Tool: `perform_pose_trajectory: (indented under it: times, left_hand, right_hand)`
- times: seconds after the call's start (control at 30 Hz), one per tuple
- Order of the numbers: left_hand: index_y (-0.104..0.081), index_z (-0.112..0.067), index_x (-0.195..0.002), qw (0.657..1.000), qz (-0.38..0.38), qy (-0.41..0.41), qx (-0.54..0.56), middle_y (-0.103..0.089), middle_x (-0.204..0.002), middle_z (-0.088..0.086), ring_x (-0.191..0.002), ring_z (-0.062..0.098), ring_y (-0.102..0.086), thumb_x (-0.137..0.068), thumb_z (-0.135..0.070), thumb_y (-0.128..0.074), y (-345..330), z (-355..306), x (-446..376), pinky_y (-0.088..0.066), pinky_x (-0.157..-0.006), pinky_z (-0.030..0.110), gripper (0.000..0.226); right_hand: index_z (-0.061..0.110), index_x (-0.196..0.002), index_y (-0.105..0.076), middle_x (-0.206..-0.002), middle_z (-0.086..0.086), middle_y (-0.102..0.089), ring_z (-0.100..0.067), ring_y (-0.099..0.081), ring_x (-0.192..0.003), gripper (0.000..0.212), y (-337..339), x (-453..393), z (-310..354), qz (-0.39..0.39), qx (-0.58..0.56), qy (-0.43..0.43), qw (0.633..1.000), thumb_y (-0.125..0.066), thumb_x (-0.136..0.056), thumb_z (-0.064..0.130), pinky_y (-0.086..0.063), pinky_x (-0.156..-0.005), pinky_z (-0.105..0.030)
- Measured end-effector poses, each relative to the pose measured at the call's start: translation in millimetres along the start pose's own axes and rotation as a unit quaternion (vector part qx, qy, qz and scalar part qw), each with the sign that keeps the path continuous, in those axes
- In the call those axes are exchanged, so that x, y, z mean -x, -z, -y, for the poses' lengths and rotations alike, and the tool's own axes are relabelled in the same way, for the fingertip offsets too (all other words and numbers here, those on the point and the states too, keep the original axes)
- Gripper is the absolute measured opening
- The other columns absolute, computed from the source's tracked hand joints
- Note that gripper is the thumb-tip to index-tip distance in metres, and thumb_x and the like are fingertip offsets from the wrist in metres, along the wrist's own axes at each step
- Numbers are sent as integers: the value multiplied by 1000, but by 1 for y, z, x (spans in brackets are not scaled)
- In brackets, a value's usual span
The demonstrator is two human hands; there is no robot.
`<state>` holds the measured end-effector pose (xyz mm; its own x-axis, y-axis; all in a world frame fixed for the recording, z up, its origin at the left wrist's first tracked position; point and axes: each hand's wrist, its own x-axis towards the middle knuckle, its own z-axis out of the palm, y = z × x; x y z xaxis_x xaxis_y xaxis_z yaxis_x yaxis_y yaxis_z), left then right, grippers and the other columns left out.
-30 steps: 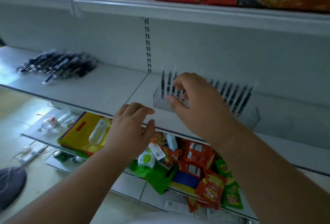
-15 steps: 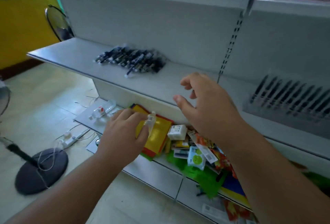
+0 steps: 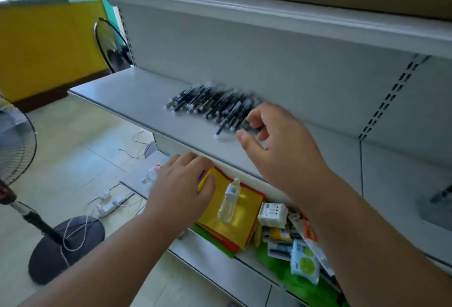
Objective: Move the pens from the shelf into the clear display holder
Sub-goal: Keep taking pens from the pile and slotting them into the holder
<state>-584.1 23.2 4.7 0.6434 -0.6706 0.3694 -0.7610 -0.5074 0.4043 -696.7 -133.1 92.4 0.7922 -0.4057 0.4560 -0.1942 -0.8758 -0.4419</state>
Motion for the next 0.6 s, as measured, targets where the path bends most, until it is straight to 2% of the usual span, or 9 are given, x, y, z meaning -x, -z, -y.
perform_pose_trajectory:
  times: [0.1, 0.23, 0.3, 0.47, 0.6]
  left_hand:
    - [-67, -30, -108, 1000, -7, 11, -21, -64, -103, -9, -98, 18, -57, -88, -38, -49, 5, 17, -26, -39, -81, 31, 28]
    - [-66, -31, -112, 999, -7, 50, -14, -64, -109, -9, -103, 17, -56, -93, -36, -51, 10, 44, -60, -46, -89, 36, 25]
    - [-67, -31, -112, 998, -12, 60, 2, -64, -108, -11, -99, 16, -57, -93, -35, -55, 7, 55, -71, -47, -87, 35, 23]
    - [-66, -32, -114, 999, 0, 43, 28, -57, -101, -17, -96, 12, -55, -94, -36, -55, -2, 89, -110, -43, -82, 28, 23]
    - [-64, -31, -114, 998, 25, 7, 59, -57, -101, -17, -97, 15, -54, -95, -35, -54, -8, 126, -153, -46, -83, 33, 22]
  right_hand:
    - [31, -103, -50, -96, 15, -52, -2, -49, -81, 19, -24, -39, -4, 28, -38, -21, 999, -57, -93, 45, -38, -68, -23]
    - [28, -106, -53, -94, 15, -52, -2, -50, -74, 23, -51, -76, -5, 45, -35, -3, 998, -58, -92, 46, -42, -67, -26]
    - [29, -105, -51, -94, 15, -51, 2, -48, -73, 23, -61, -88, -6, 54, -25, 2, 998, -58, -91, 46, -40, -64, -23]
    - [30, -106, -51, -94, 17, -50, 5, -47, -72, 23, -81, -115, -5, 43, -4, -17, 999, -58, -91, 46, -33, -60, -12]
    - [29, -107, -54, -87, 18, -49, 3, -48, -71, 24, -99, -134, -1, 9, 17, -61, 998, -58, -90, 45, -35, -61, -17]
